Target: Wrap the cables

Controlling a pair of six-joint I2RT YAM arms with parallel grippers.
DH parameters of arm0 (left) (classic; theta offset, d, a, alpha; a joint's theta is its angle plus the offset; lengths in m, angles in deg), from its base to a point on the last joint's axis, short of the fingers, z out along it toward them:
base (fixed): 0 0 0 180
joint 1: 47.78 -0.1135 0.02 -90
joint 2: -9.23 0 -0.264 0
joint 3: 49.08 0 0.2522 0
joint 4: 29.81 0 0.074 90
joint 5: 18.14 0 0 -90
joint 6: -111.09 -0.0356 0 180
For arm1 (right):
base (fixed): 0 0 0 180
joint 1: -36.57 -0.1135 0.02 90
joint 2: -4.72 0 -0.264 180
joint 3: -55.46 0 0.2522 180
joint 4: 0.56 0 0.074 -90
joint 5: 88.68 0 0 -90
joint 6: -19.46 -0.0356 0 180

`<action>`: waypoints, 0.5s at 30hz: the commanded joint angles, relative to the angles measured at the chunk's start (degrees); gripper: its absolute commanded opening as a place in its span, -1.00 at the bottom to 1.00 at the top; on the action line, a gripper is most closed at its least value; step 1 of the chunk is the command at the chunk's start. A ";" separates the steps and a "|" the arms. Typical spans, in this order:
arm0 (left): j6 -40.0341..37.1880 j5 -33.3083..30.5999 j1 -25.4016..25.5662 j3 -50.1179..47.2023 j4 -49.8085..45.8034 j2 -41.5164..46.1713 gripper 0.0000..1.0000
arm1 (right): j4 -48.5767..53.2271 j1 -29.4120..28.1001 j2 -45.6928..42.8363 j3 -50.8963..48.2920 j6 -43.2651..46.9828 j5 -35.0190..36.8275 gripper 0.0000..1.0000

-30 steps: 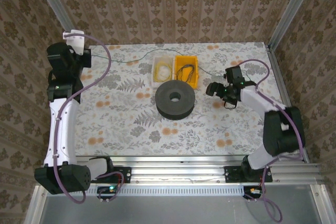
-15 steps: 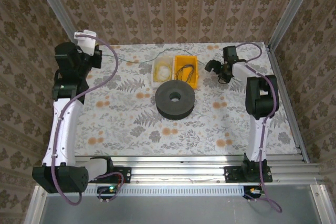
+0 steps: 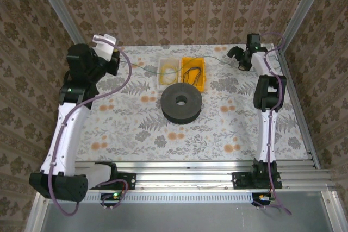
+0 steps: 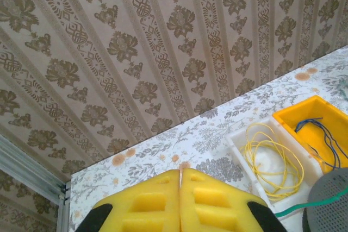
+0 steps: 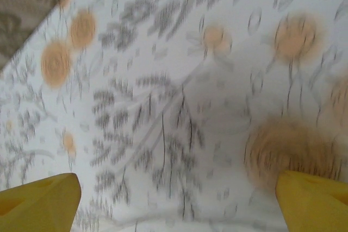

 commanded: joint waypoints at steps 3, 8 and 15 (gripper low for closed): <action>-1.24 2.35 0.49 -0.44 -7.06 7.26 -1.00 | 13.59 -0.48 10.46 20.40 1.76 -3.37 0.86; -1.16 4.72 0.50 -1.86 -11.21 9.71 -1.00 | 11.49 -1.00 11.43 20.91 0.08 -5.74 0.84; 0.41 5.83 2.53 -2.71 -7.36 6.48 -1.00 | 9.56 -3.31 8.75 19.46 2.04 -9.47 0.84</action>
